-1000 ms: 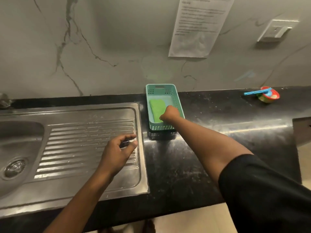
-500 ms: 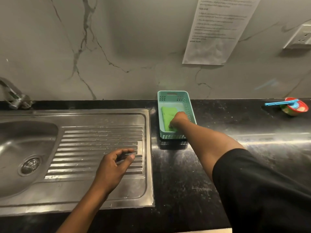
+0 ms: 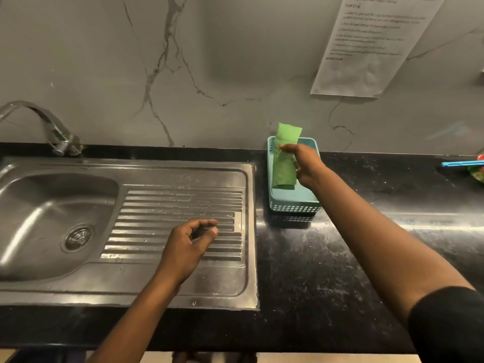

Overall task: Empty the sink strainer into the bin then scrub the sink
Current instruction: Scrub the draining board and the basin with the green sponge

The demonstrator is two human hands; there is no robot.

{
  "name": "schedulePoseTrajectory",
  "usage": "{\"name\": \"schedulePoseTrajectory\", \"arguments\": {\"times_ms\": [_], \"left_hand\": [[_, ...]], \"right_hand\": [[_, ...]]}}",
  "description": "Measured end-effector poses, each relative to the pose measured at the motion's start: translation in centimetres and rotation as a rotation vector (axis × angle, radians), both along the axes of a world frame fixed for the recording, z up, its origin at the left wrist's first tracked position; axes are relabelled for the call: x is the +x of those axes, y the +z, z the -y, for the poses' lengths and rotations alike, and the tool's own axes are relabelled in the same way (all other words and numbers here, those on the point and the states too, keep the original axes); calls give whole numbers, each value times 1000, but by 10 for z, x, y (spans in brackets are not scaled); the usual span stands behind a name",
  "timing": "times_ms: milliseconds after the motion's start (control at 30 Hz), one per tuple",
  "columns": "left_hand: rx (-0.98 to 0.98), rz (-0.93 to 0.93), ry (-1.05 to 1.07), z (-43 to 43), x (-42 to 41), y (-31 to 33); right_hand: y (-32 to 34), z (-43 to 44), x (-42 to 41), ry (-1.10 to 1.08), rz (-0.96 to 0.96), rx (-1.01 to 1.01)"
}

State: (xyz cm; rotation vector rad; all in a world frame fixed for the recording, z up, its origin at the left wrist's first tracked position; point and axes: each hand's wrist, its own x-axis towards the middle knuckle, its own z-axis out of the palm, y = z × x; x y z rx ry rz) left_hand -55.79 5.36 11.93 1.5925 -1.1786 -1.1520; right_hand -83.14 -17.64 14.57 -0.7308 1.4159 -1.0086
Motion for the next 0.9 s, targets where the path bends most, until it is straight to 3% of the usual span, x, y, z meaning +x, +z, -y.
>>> {"name": "schedulePoseTrajectory", "arguments": {"times_ms": [67, 200, 300, 400, 533, 633, 733, 900], "left_hand": [[-6, 3, 17, -2, 5, -2], [1, 5, 53, -7, 16, -5], [7, 9, 67, -12, 25, -9], [22, 16, 79, -18, 37, -13], [19, 21, 91, -24, 54, -18], [36, 21, 87, -26, 63, -23], [50, 15, 76, -24, 69, -24], [42, 6, 48, -14, 71, -23]], "right_hand": [[1, -3, 11, 65, -167, -125], [-4, -9, 50, 306, -711, -380], [-10, -10, 92, 567, -992, -446], [-20, -10, 122, 648, -1200, -450], [-47, -6, 131, 790, -1403, -487], [-82, -18, 125, 1013, -1554, -330], [-108, -35, 118, 1042, -1561, -244], [-110, -61, 110, 1044, -1537, -267]]}}
